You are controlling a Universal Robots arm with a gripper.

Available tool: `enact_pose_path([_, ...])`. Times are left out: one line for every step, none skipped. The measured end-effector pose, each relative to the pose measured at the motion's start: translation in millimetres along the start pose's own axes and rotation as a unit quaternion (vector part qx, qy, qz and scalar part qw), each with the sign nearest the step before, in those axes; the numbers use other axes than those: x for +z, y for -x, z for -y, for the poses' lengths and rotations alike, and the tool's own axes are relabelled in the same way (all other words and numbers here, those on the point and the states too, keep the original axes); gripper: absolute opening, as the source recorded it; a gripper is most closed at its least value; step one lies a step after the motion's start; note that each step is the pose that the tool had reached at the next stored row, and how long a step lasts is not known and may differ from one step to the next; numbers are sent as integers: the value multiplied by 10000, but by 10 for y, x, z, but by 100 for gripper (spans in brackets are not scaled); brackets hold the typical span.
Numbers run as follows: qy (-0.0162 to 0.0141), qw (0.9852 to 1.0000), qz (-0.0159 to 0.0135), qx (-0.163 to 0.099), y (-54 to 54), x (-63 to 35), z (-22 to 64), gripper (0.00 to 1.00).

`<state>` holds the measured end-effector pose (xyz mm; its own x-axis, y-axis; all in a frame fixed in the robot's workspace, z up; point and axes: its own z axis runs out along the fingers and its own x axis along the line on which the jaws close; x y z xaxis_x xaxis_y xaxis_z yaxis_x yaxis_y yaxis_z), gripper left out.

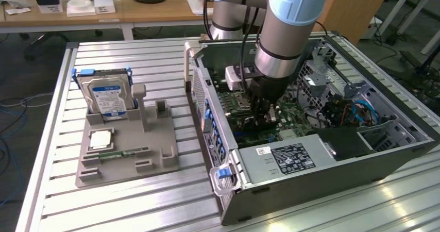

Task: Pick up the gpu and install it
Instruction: 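Insert the gpu into the slot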

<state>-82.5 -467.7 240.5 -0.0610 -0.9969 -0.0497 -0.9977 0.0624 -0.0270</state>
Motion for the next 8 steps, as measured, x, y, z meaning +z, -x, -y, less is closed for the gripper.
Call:
enact_pose_path([1,10000,0,0,0,3,-1,27])
enact_pose_path([0,10000,0,0,-1,6,-4,27])
enact_pose_path([0,10000,1,1,-1,11,-7,27])
enact_pose_path([0,10000,1,0,-1,14,-9,27])
enact_pose_path([0,10000,1,-1,-1,15,-9,27])
enact_pose_path([0,10000,1,-1,-1,15,-10,27])
enact_pose_path([0,10000,1,0,-1,15,-10,27])
enact_pose_path([0,10000,1,1,-1,15,-11,27])
